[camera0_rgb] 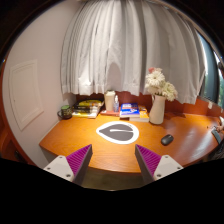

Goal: Arrange mouse

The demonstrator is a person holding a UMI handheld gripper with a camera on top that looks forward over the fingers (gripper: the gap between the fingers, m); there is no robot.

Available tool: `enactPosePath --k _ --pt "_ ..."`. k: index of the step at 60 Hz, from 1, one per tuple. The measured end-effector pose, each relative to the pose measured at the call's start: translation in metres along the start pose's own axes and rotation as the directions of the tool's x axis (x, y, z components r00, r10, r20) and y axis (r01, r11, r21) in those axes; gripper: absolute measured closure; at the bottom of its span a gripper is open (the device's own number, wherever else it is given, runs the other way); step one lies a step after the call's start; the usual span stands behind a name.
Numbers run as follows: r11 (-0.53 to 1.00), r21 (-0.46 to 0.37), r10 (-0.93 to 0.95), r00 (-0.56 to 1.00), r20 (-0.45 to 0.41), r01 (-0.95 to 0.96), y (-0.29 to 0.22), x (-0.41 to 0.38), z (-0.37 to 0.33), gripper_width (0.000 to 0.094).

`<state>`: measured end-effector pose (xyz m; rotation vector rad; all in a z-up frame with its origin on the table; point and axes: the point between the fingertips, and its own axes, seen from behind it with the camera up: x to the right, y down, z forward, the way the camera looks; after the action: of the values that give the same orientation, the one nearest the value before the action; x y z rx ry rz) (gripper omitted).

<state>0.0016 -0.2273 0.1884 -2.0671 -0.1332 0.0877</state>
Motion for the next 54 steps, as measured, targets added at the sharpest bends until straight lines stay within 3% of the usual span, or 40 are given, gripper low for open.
enactPosePath --k 6,7,14,23,37,54 --pt "0.998 -0.069 -0.008 1.0 -0.015 0.007 0.044 0.018 0.007 0.0075" --pt "0.997 -0.077 -0.007 1.0 -0.023 0.005 0.027 0.019 -0.003 0.0076" --pt "0.983 -0.179 0.027 0.998 -0.056 -0.037 0.104 0.064 0.018 0.0072" --pt "0.969 -0.223 0.076 0.988 -0.136 -0.105 0.139 0.136 0.04 0.0071" --pt "0.957 -0.228 0.122 0.962 -0.243 -0.179 0.134 0.248 0.112 0.0087" --pt "0.948 -0.27 0.113 0.971 -0.21 -0.168 0.105 0.31 0.221 0.0086"
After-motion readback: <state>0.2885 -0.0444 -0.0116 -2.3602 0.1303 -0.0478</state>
